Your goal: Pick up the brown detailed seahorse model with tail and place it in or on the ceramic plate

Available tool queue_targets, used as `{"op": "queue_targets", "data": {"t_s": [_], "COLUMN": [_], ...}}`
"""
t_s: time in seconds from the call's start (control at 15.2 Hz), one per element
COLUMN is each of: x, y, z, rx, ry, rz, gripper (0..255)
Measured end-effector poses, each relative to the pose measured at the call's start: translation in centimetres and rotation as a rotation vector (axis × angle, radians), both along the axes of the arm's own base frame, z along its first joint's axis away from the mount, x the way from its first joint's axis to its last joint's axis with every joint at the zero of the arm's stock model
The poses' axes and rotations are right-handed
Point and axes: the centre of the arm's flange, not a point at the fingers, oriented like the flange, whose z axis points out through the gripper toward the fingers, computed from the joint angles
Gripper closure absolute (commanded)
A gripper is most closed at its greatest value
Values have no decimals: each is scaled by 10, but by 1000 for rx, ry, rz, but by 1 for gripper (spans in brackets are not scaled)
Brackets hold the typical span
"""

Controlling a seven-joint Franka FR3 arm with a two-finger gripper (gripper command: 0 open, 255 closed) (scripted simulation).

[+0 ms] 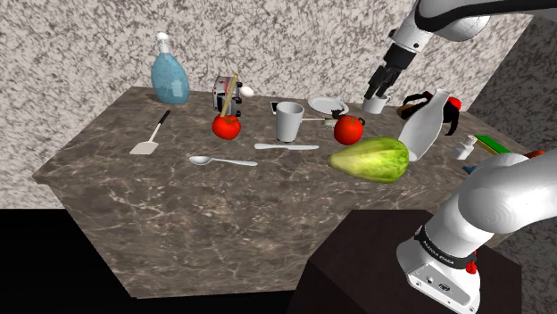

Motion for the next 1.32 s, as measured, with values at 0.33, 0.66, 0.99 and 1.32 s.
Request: {"op": "queue_targets", "data": {"t_s": [0.33,0.66,0.99,1.32], "x": [14,27,36,45], "y": [-55,-114,-159,-161], "z": [-23,-45,-68,-93], "rx": [2,4,4,4], "ry": [-37,-73,-100,-102], "rz": [-11,-23,-31,-31], "gripper": [0,0,0,0]}}
